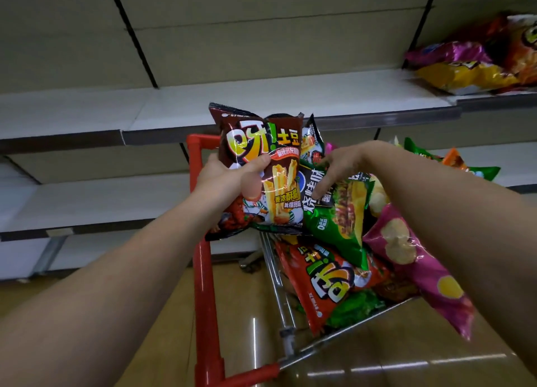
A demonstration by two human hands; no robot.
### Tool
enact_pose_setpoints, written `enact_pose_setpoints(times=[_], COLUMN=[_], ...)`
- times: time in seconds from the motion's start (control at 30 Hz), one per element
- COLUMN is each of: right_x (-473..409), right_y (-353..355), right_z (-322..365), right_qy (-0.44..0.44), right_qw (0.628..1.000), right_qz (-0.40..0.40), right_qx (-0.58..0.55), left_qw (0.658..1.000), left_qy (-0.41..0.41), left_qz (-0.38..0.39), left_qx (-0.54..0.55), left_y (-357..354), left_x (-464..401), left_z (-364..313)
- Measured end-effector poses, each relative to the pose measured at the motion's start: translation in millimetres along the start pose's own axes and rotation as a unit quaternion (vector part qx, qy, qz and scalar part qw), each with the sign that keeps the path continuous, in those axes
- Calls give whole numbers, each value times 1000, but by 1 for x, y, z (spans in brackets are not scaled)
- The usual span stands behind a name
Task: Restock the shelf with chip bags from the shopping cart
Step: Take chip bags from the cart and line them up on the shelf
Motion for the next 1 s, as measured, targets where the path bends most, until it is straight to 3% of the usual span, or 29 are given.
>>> enact_pose_setpoints(times=[0.47, 0.67, 0.83, 1.0], right_x=[40, 65, 81, 103], right_y=[-16, -19, -30, -6], right_z=[-3, 2, 0, 3], right_qy=[-31, -29, -53, -84], right_qw=[994, 979, 972, 946], right_qz=[-3, -108, -129, -244], right_qx=[-109, -172, -188, -195], left_qw=[1000, 999, 998, 997], left_qy=[17, -1, -39, -54], left_qz=[22, 34, 38, 12], left_qx=[5, 23, 12, 56], left_y=[5, 10, 14, 21], left_x=[18, 21, 31, 32], left_z=[-2, -15, -29, -49])
Point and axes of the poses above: each hand's wrist, its own x-axis away from the middle knuckle, its own y-axis out of the back of the hand, z = x × y, the point moved 2 cm from there along -x, towards the middle knuckle, and after that the axes turned 12 degrees about -z, right-handed, at the moved point
